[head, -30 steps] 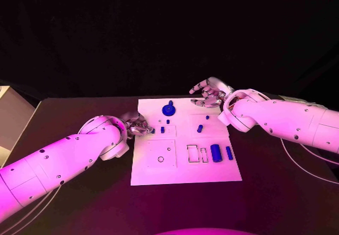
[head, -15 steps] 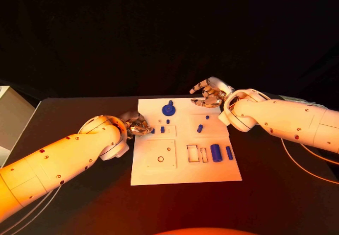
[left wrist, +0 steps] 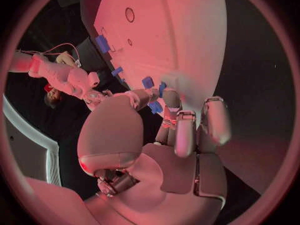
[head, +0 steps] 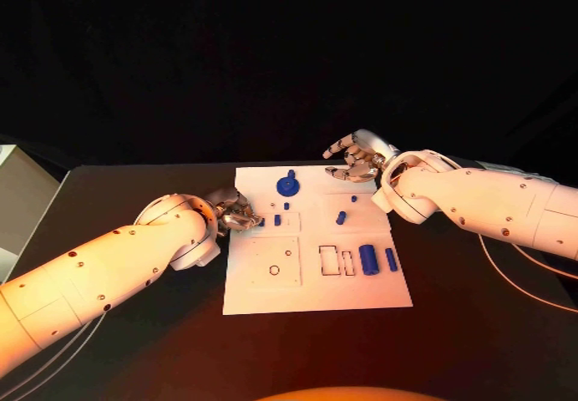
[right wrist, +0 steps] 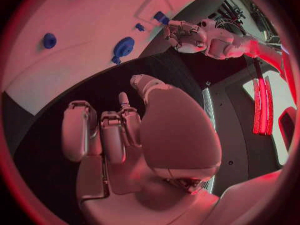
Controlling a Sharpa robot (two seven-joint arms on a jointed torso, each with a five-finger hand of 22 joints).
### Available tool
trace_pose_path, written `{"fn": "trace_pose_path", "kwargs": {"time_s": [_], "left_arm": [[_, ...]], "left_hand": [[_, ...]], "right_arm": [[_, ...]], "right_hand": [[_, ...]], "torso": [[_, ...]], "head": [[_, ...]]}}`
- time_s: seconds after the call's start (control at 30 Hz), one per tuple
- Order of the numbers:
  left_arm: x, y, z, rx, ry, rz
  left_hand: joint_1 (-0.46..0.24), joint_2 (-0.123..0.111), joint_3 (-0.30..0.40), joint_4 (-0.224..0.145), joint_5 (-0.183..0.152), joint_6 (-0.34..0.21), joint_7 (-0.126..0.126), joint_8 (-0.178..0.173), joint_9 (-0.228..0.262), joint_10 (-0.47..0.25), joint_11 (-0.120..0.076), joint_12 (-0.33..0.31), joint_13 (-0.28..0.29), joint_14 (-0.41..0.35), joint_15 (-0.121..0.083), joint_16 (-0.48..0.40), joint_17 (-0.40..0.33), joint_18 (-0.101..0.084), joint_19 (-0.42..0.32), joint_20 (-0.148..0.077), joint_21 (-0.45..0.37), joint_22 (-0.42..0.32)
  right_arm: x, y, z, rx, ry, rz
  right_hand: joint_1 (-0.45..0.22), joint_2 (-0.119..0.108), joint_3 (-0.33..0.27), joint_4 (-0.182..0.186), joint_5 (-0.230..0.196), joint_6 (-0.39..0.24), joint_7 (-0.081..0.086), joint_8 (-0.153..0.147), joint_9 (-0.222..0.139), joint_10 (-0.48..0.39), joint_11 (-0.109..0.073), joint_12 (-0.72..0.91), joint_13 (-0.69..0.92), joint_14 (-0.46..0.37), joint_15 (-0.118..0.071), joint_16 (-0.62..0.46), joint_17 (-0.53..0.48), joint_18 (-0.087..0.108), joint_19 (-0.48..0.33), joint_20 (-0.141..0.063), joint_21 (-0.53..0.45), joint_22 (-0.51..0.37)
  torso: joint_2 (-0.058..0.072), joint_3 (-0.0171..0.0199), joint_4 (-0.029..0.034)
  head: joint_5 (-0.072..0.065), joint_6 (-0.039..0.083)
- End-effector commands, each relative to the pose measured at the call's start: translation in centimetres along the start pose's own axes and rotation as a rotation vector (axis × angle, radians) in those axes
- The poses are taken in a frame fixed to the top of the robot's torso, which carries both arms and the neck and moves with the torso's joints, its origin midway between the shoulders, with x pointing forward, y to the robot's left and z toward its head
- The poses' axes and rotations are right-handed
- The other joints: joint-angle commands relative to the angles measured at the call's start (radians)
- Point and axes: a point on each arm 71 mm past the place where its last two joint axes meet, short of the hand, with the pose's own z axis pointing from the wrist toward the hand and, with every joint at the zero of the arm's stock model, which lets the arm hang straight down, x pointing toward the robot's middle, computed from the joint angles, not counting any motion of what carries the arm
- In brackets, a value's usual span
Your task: Assemble the parts on the task board
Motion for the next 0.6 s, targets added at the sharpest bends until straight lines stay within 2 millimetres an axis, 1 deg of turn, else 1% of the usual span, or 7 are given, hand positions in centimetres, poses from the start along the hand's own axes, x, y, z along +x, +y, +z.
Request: {"fn": "trace_pose_path", "kwargs": {"time_s": [0.03,0.37,0.47,0.6], "left_arm": [[0.80,-0.14,0.12,-0.003,0.053,0.014],[0.83,-0.01,0.53,-0.018,0.049,0.012],[0.95,-0.03,0.72,-0.025,0.056,0.011],[1.14,-0.14,0.86,-0.028,0.070,0.011]], "left_hand": [[-0.011,0.003,0.186,-0.188,0.001,0.013,-0.007,0.000,-0.001,0.008,0.000,0.003,0.001,0.098,-0.007,0.006,0.235,-0.013,0.008,0.001,0.003,0.001],[-0.013,0.003,0.187,-0.189,0.005,0.014,-0.007,0.000,-0.002,0.008,0.000,0.001,-0.002,0.098,-0.007,0.005,0.233,-0.013,0.007,0.001,0.003,-0.001],[-0.014,0.003,0.186,-0.189,0.005,0.014,-0.007,0.000,-0.002,0.009,0.000,0.002,-0.002,0.098,-0.007,0.005,0.233,-0.012,0.007,0.001,0.002,-0.001],[-0.020,0.002,0.184,-0.187,0.004,0.014,-0.006,-0.001,-0.003,0.010,0.001,0.002,0.000,0.098,-0.007,0.005,0.232,-0.012,0.006,0.001,0.001,-0.003]], "right_arm": [[0.14,0.12,0.02,-0.010,0.012,0.000],[0.15,0.14,0.02,-0.011,0.012,0.000],[0.17,0.16,0.02,-0.011,0.012,0.000],[0.19,0.19,0.03,-0.012,0.013,0.001]], "right_hand": [[-0.007,0.001,0.004,-0.001,0.004,0.007,0.001,-0.007,-0.001,0.007,-0.001,0.003,0.126,0.106,0.002,0.004,0.263,-0.010,0.040,0.007,0.006,0.034],[-0.007,0.001,0.004,-0.001,0.004,0.007,0.001,-0.007,-0.001,0.007,-0.001,0.003,0.126,0.106,0.002,0.004,0.263,-0.010,0.040,0.007,0.006,0.034],[-0.013,-0.001,0.012,-0.004,0.006,0.008,0.001,-0.008,-0.001,0.007,-0.001,0.003,0.125,0.106,0.002,0.004,0.263,-0.010,0.040,0.007,0.006,0.034],[-0.013,-0.001,0.012,-0.004,0.006,0.008,0.001,-0.008,-0.001,0.007,-0.001,0.003,0.125,0.106,0.002,0.004,0.263,-0.010,0.040,0.007,0.006,0.034]], "torso": [[0.000,0.0004,-0.0004],[0.001,0.0009,0.0002],[0.001,0.0005,-0.0004],[0.001,-0.0004,-0.0008]], "head": [[0.000,-0.001],[-0.001,-0.002],[-0.001,-0.004],[-0.005,-0.006]]}}
